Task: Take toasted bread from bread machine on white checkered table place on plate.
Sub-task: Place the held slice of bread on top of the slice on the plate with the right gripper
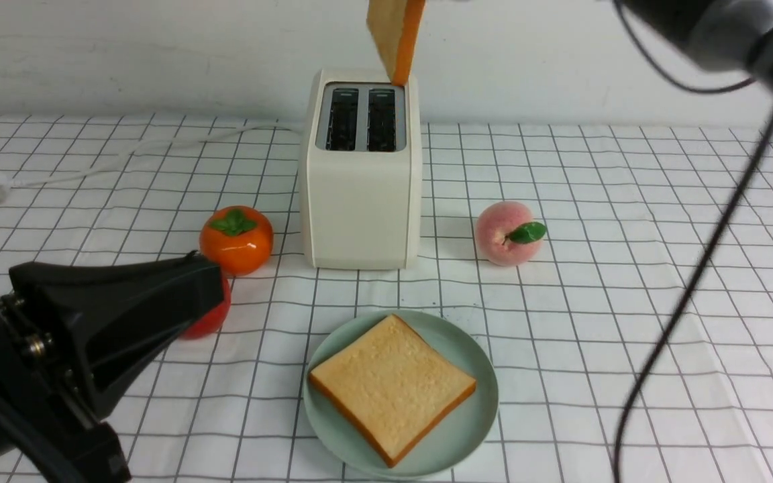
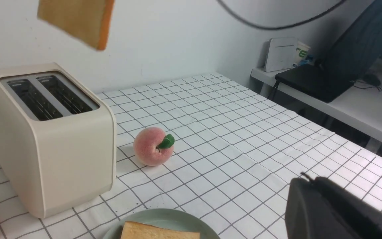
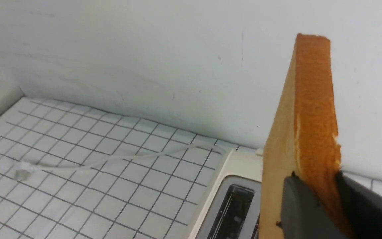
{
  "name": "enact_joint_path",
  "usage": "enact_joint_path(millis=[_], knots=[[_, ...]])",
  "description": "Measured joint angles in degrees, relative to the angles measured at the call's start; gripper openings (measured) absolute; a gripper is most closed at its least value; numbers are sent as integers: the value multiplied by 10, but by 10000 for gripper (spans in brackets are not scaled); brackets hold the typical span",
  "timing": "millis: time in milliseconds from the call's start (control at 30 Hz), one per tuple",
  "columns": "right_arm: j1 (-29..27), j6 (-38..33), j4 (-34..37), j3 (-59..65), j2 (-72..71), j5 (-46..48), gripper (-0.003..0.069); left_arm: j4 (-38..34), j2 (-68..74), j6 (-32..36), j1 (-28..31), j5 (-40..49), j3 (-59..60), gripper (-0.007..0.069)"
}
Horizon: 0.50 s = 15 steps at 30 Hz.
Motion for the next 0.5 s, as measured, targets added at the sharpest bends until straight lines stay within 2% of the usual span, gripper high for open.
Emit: enact_joint_path(millis=[67, 167, 233, 267, 367, 500], knots=[[0, -15, 0, -2, -29, 38, 104, 0, 0, 0, 0, -1, 0, -13], [0, -66, 2, -5, -96, 207, 104, 1, 0, 0, 0, -1, 0, -13], [0, -79, 2, -5, -107, 248, 104, 1, 0, 0, 0, -1, 0, -13], [0, -95, -1, -4, -119, 310, 104, 1, 0, 0, 0, -1, 0, -13], [0, -104, -11, 4, -136, 337, 104, 1, 0, 0, 0, -1, 0, -12], [0, -99, -36, 105, -227, 341, 104, 1, 0, 0, 0, -2, 0, -11]])
